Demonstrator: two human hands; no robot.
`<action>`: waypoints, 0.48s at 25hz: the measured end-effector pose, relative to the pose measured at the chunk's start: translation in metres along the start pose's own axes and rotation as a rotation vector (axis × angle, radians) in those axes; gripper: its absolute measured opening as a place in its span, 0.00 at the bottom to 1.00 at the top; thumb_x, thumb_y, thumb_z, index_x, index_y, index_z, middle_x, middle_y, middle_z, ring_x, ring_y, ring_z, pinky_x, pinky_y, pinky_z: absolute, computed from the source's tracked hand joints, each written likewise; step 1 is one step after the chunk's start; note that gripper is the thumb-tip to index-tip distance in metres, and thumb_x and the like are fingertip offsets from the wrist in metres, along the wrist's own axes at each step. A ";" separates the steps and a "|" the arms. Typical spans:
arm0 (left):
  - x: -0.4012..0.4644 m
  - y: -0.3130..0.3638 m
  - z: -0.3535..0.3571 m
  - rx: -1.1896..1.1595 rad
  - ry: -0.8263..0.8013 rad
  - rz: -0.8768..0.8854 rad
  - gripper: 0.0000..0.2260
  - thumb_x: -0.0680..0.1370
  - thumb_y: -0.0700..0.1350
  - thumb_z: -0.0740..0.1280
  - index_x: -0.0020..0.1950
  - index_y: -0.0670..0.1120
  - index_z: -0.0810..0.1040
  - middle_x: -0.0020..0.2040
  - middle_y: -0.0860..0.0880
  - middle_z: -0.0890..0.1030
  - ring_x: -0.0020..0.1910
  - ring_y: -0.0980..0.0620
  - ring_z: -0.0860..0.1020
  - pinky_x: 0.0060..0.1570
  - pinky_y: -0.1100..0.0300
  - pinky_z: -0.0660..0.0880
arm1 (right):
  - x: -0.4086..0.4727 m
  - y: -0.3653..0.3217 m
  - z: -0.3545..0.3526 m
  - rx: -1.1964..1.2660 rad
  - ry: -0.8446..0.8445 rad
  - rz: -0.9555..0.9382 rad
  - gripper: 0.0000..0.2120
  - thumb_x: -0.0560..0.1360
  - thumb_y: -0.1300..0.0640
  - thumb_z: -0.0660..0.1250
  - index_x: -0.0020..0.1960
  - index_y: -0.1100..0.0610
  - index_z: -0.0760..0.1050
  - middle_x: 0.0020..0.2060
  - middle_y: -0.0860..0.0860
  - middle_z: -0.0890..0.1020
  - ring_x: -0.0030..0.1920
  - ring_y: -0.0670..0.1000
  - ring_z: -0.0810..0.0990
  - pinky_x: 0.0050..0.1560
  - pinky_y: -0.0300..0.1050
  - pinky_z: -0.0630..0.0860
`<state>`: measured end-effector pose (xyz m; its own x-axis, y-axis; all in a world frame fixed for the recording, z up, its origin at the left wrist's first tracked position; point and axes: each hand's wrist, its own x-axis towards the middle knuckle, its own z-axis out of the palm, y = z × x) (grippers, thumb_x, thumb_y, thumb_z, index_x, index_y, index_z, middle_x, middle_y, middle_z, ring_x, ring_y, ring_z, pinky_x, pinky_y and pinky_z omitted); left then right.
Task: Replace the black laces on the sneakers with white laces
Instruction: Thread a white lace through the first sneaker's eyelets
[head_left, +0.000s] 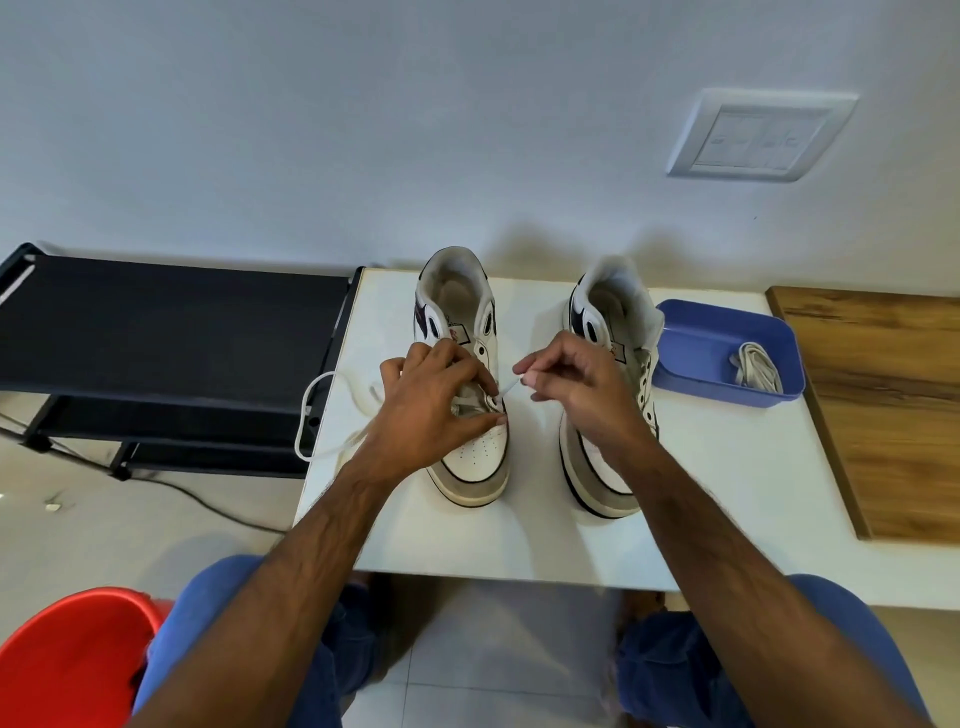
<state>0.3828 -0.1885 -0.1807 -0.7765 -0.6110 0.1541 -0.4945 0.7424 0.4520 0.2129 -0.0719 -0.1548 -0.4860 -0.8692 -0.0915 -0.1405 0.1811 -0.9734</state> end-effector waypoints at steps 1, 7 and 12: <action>0.001 -0.001 0.000 -0.006 -0.003 -0.006 0.16 0.70 0.67 0.73 0.52 0.62 0.78 0.53 0.63 0.68 0.56 0.58 0.64 0.55 0.53 0.57 | 0.001 -0.005 -0.010 0.112 0.003 -0.023 0.05 0.78 0.70 0.66 0.45 0.63 0.73 0.46 0.55 0.87 0.46 0.55 0.85 0.45 0.46 0.81; 0.003 -0.002 0.000 -0.052 -0.007 -0.022 0.15 0.68 0.67 0.74 0.50 0.64 0.78 0.53 0.65 0.68 0.56 0.59 0.63 0.56 0.54 0.56 | 0.000 -0.024 -0.052 0.645 0.152 0.028 0.08 0.83 0.66 0.58 0.47 0.57 0.71 0.31 0.48 0.75 0.31 0.45 0.69 0.31 0.38 0.67; 0.001 -0.011 -0.004 -0.195 -0.092 -0.005 0.20 0.65 0.67 0.74 0.55 0.66 0.78 0.57 0.66 0.68 0.59 0.58 0.64 0.54 0.55 0.56 | -0.008 -0.013 -0.009 -0.463 -0.194 0.008 0.03 0.81 0.55 0.67 0.53 0.52 0.79 0.30 0.46 0.75 0.28 0.42 0.71 0.31 0.32 0.67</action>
<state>0.3893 -0.1984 -0.1824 -0.8113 -0.5799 0.0743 -0.4203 0.6669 0.6153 0.2111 -0.0633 -0.1391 -0.3251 -0.9285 -0.1792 -0.5264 0.3351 -0.7814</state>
